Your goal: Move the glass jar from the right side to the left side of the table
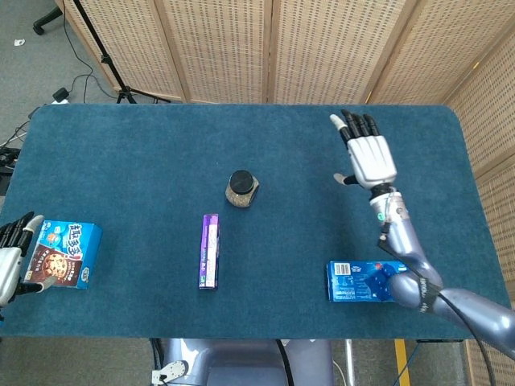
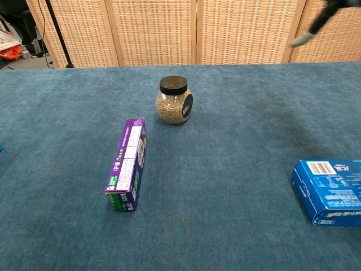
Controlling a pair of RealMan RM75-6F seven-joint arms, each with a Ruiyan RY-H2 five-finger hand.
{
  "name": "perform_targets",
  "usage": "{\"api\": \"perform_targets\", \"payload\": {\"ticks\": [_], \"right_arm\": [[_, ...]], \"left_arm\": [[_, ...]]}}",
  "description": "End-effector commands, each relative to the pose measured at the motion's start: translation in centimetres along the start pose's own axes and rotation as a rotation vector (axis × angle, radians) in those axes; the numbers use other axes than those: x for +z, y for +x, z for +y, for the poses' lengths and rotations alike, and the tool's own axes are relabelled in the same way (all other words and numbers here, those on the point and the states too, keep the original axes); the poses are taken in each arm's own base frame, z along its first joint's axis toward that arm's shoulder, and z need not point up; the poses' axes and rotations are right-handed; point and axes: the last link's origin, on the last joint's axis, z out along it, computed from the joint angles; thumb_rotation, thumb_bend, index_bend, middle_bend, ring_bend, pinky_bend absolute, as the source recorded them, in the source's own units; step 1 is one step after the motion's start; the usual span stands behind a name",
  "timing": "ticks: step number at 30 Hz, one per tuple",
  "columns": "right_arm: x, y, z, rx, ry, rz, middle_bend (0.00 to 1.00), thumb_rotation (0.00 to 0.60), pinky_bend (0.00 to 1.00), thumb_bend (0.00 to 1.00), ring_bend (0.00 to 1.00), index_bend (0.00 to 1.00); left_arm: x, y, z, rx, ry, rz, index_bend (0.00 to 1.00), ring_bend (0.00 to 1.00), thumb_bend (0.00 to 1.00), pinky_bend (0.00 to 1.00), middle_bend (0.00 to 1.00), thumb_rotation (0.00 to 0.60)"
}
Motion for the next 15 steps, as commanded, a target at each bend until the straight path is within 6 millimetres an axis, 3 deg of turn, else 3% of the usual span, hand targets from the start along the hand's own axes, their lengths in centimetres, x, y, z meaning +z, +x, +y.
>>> {"api": "perform_targets", "payload": {"ticks": [1,7,9,11,13,15], "right_arm": [[-5.6,1.1,4.1,-0.013,-0.005,0.012,0.00,0.600,0.00,0.00,0.00,0.00],[-14.2,1.1,8.5,0.046,-0.085,0.035,0.00,0.600,0.00,0.00,0.00,0.00],[-17.6,1.0,9.7,0.082,-0.125,0.060,0.00,0.600,0.00,0.00,0.00,0.00],[-19.7,1.0,10.3,0.081,-0.135,0.061,0.00,0.600,0.00,0.03,0.00,0.00],[-21.4,1.1,10.8,0.071,-0.157,0.073,0.00,0.600,0.00,0.20,0.00,0.00],[-23.0,1.3,11.0,0.097,-0.194,0.102,0.00,0.600,0.00,0.44,0.00,0.00]], "left_arm": [[0.1,1.0,1.3,0.051,-0.069,0.036,0.00,0.00,0.00,0.00,0.00,0.600],[1.6,3.7,4.6,0.131,-0.244,0.103,0.00,0.00,0.03,0.00,0.00,0.600],[2.7,4.9,6.2,0.154,-0.328,0.126,0.00,0.00,0.10,0.00,0.00,0.600],[3.4,5.5,7.4,0.183,-0.362,0.135,0.00,0.00,0.18,0.00,0.00,0.600],[4.0,5.9,8.8,0.225,-0.402,0.134,0.00,0.00,0.28,0.00,0.00,0.600],[4.7,6.4,11.0,0.251,-0.457,0.127,0.00,0.00,0.58,0.00,0.00,0.600]]}}
